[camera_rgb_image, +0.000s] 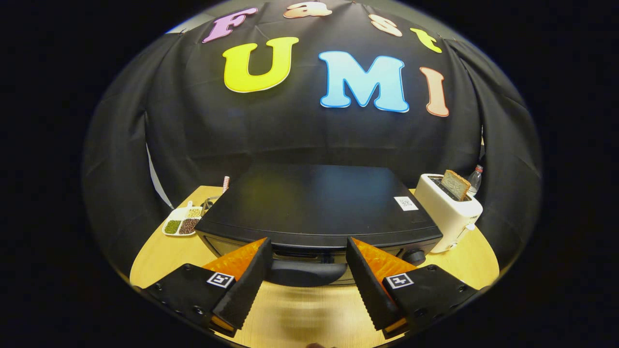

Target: Open the toaster oven, put the food inside, and close the toaster oven door.

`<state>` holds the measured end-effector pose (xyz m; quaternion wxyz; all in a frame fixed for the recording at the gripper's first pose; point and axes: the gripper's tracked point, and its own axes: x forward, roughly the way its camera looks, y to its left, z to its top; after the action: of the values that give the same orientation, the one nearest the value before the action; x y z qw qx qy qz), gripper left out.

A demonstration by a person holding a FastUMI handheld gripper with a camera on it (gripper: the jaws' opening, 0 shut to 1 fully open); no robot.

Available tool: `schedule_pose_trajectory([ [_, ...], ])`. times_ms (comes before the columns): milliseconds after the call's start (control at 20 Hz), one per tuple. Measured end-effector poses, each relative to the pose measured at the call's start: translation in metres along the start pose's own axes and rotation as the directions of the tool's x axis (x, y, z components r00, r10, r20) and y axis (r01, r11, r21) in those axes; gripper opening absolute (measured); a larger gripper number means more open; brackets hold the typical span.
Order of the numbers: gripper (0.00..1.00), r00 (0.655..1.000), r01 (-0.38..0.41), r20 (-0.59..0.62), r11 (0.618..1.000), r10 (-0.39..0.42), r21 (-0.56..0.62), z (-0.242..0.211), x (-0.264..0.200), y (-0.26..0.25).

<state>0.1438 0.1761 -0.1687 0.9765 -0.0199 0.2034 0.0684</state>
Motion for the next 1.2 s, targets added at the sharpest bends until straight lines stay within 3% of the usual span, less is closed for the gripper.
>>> schedule_pose_trajectory([
  [300,0.98,0.999,0.032,-0.02,0.999,-0.032,0.0,-0.007,0.002,0.006],
  [1200,0.96,0.992,0.003,-0.124,1.0,-0.001,0.019,-0.05,-0.041,0.01],
])
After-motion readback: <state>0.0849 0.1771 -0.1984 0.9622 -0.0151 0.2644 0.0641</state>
